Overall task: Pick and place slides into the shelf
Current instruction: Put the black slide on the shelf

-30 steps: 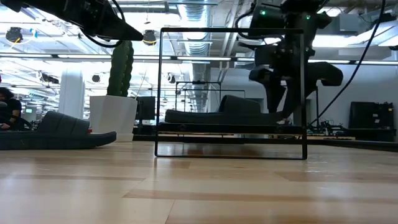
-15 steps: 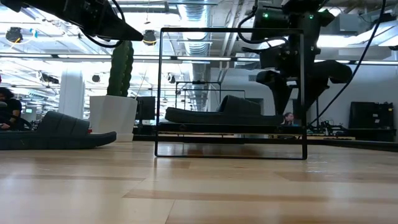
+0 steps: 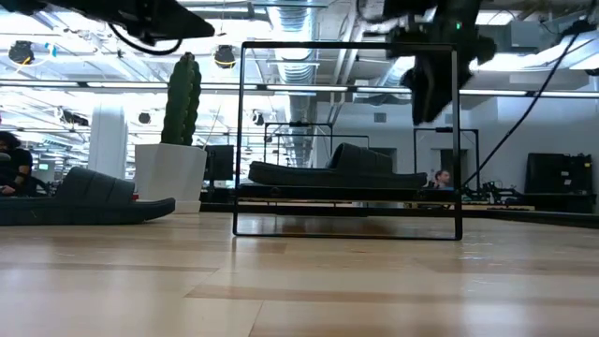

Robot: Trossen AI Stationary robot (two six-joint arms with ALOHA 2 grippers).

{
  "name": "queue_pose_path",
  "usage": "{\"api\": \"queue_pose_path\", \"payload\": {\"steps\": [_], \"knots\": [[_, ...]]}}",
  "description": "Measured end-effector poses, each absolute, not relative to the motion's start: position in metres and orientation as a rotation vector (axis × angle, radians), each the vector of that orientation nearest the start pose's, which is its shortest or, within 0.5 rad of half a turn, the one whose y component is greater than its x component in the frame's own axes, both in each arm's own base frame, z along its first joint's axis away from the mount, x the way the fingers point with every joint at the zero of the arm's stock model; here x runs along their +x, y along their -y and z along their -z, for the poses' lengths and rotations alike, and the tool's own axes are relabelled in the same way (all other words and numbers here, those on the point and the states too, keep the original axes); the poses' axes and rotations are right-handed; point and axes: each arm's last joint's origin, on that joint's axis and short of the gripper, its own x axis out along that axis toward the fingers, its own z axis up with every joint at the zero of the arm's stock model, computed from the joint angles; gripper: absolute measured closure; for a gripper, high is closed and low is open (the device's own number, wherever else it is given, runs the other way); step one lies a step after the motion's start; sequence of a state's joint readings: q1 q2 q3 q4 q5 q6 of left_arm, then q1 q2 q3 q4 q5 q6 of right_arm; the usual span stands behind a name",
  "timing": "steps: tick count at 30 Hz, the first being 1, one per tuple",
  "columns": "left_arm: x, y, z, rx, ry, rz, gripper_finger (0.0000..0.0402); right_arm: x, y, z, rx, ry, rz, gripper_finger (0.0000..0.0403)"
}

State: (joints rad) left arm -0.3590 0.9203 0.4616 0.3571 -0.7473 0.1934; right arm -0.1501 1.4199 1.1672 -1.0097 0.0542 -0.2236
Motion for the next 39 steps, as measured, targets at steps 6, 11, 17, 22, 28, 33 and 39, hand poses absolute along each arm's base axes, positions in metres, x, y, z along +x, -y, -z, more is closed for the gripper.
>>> {"api": "queue_pose_path", "payload": {"steps": [6, 11, 17, 22, 28, 33, 39], "knots": [[0.166, 0.057, -0.248, 0.252, 0.054, -0.556, 0.0401, 0.226, 0.056, -0.316, -0.061, -1.015, 0.188, 0.0177], [0.148, 0.058, -0.242, 0.187, 0.07, -0.593, 0.0401, 0.193, 0.06, -0.349, -0.079, -0.823, 0.262, 0.0177], [0.123, 0.064, -0.246, 0.181, -0.042, -0.768, 0.0401, 0.163, 0.058, -0.363, -0.086, -0.741, 0.304, 0.0177], [0.105, 0.078, -0.257, 0.378, -0.139, -0.697, 0.0401, 0.156, 0.056, -0.349, -0.102, -0.782, 0.295, 0.0177], [0.096, 0.091, -0.253, 0.762, -0.226, -0.552, 0.0401, 0.16, 0.058, -0.327, -0.129, -0.872, 0.262, 0.0177], [0.098, 0.09, -0.235, 1.009, -0.317, -0.551, 0.0401, 0.164, 0.059, -0.314, -0.122, -0.912, 0.255, 0.0177], [0.105, 0.093, -0.216, 1.169, -0.378, -0.519, 0.0401, 0.164, 0.059, -0.311, -0.117, -0.921, 0.246, 0.0177]]}}
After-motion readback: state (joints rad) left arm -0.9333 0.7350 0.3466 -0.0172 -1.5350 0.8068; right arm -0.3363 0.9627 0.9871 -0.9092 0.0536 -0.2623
